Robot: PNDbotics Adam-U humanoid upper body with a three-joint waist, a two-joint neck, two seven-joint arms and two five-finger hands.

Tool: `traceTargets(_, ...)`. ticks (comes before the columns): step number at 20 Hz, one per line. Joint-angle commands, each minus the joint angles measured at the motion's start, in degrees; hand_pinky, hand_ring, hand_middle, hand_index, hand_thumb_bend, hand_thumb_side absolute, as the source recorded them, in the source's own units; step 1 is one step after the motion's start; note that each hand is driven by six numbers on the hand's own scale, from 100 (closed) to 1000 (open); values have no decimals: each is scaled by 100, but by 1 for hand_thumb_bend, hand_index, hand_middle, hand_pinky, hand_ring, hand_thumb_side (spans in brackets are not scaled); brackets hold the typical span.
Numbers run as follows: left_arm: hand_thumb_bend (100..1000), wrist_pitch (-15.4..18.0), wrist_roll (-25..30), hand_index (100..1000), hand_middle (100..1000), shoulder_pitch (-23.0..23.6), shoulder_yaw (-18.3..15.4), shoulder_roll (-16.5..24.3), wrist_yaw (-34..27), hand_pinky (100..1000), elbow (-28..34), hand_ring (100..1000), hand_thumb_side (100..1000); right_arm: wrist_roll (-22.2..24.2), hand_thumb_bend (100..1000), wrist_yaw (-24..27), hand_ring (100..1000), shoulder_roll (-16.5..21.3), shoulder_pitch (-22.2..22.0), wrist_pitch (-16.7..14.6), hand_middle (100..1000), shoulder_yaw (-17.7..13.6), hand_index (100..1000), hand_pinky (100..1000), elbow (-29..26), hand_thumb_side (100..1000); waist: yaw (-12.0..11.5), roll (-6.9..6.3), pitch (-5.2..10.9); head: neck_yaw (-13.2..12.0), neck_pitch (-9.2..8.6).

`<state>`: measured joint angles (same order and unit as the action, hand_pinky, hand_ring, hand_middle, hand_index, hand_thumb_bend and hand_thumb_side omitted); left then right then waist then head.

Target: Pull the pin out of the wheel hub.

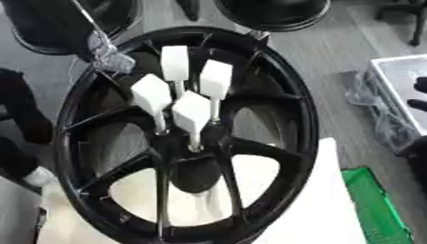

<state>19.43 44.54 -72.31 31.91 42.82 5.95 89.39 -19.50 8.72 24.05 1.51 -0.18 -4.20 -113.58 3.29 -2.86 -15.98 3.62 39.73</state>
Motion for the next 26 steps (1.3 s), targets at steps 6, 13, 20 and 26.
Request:
traceTargets(6, 353, 894, 742, 785, 636, 55, -166, 229, -227, 785, 72, 751, 728, 44, 100, 30, 822, 175, 42, 8, 701, -17, 799, 724, -101, 653, 20, 14, 120, 60, 54)
traceTargets(13, 333, 928, 742, 776, 588, 310, -324, 451, -427, 762, 314, 696, 698, 64, 100, 0, 822, 167, 42, 15, 702, 4, 799, 725, -101, 654, 19, 21, 99, 100, 75)
traceTargets(20, 345, 876, 742, 795, 609, 537, -293, 639, -511, 761, 494, 695, 701, 64, 100, -13, 822, 153, 47, 27, 702, 8, 799, 724, -101, 656, 17, 18, 83, 110, 94)
traceTargets(26, 389, 967, 742, 787, 652, 708, -254, 784, -434, 779, 710, 719, 659, 74, 100, -6, 822, 169, 52, 13, 702, 18, 799, 724, -101, 654, 22, 9, 82, 118, 103)
